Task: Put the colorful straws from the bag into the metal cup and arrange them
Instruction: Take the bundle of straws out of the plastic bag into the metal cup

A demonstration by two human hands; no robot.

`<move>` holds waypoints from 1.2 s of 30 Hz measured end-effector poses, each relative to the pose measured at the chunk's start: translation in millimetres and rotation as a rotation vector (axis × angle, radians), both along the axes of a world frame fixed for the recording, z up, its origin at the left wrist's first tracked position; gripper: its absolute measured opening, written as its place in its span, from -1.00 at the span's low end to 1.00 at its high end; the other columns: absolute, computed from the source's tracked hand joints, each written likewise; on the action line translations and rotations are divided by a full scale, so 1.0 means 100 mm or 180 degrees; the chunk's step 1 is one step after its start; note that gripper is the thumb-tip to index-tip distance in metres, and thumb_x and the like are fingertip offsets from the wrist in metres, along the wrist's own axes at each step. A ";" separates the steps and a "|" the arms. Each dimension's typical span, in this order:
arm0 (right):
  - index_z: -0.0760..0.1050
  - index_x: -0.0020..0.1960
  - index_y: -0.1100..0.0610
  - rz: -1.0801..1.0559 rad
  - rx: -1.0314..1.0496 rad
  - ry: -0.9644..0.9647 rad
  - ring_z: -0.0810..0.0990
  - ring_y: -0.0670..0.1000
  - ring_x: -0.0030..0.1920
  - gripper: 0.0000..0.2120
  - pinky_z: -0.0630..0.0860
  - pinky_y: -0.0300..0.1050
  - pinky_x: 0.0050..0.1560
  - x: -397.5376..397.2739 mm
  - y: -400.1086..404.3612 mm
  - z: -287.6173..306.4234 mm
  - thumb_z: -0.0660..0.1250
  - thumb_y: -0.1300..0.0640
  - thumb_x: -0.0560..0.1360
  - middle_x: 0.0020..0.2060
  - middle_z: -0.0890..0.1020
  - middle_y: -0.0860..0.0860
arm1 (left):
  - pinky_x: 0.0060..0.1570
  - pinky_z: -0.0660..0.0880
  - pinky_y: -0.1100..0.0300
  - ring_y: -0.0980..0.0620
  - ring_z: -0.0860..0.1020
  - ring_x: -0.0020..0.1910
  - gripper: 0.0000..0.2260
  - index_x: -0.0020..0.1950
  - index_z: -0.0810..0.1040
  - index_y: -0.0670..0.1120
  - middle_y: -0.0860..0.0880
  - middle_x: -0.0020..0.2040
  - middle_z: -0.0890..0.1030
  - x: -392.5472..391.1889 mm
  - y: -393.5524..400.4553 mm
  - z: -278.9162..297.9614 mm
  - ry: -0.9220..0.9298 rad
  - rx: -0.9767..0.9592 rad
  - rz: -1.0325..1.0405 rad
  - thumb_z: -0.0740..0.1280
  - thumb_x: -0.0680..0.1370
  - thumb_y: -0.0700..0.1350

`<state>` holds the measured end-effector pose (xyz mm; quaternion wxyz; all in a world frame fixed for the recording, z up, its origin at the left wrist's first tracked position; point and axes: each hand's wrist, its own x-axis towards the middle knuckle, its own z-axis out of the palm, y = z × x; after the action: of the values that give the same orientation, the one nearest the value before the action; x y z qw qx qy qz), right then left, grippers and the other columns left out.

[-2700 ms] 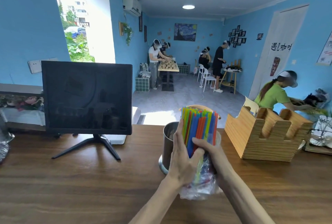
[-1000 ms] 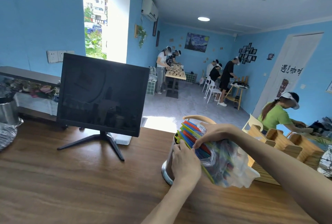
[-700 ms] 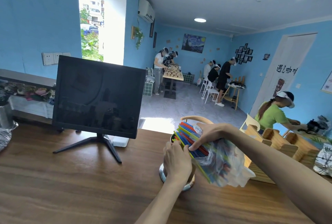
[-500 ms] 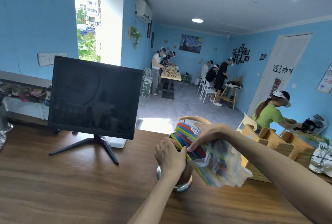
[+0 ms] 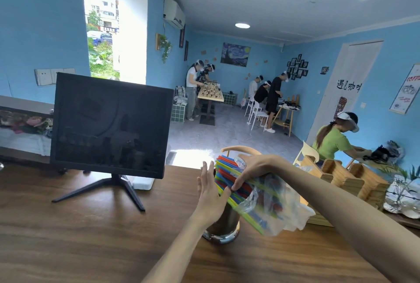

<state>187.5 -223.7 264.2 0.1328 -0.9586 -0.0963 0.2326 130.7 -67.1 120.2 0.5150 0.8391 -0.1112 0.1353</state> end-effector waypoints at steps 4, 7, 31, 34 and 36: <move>0.29 0.39 -0.07 -0.0011 -0.0106 0.0127 0.70 0.04 0.08 -0.13 0.65 0.05 0.19 0.02 0.03 0.01 0.64 -0.20 0.22 0.15 0.64 -0.01 | 0.61 -0.30 0.00 0.27 -0.34 0.58 -0.23 0.62 -0.34 0.19 0.26 0.62 -0.30 0.02 -0.07 -0.02 -0.0138 0.0080 0.0032 0.19 0.66 -0.08; 0.28 0.38 -0.07 0.0009 -0.0174 0.0163 0.71 0.04 0.06 -0.14 0.65 0.02 0.18 0.05 0.04 0.02 0.61 -0.22 0.21 0.13 0.65 0.00 | 0.61 -0.13 0.00 0.13 -0.04 0.61 -0.22 0.60 -0.33 0.25 0.14 0.65 0.00 -0.01 -0.11 0.02 -0.0171 -0.0110 0.0179 0.18 0.65 -0.08; 0.17 0.50 -0.18 -0.0070 -0.0533 -0.0120 0.49 -0.20 0.18 0.12 0.40 -0.42 -0.16 0.10 0.01 0.04 0.60 -0.44 0.10 0.17 0.39 -0.30 | 0.39 0.35 0.06 0.06 0.44 0.36 -0.44 0.61 0.28 0.01 0.03 0.40 0.54 0.13 -0.40 -0.08 -0.0501 -0.0282 0.1188 -0.16 0.69 0.17; 0.14 0.50 -0.24 -0.0016 -0.0684 -0.0072 0.32 -0.28 0.08 0.33 0.32 -0.39 -0.06 0.11 0.01 0.06 0.54 -0.57 -0.16 -0.02 0.35 -0.41 | 0.47 0.30 0.07 0.05 0.37 0.48 -0.41 0.63 0.22 0.01 0.03 0.51 0.45 0.12 -0.42 -0.02 -0.0433 -0.0344 0.1119 -0.16 0.67 0.20; 0.11 0.53 -0.23 0.0043 -0.0676 0.0027 0.26 -0.28 0.15 0.39 0.28 -0.42 -0.02 0.14 0.00 0.07 0.53 -0.57 -0.20 0.02 0.33 -0.44 | 0.52 0.27 0.02 0.02 0.30 0.56 -0.39 0.66 0.16 0.01 0.02 0.58 0.35 0.09 -0.43 0.00 -0.0388 -0.0391 0.1025 -0.16 0.65 0.21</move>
<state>201.2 -223.5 271.2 0.0293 -0.9656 -0.0770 0.2465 140.2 -110.4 120.6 0.5293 0.8033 0.0020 0.2732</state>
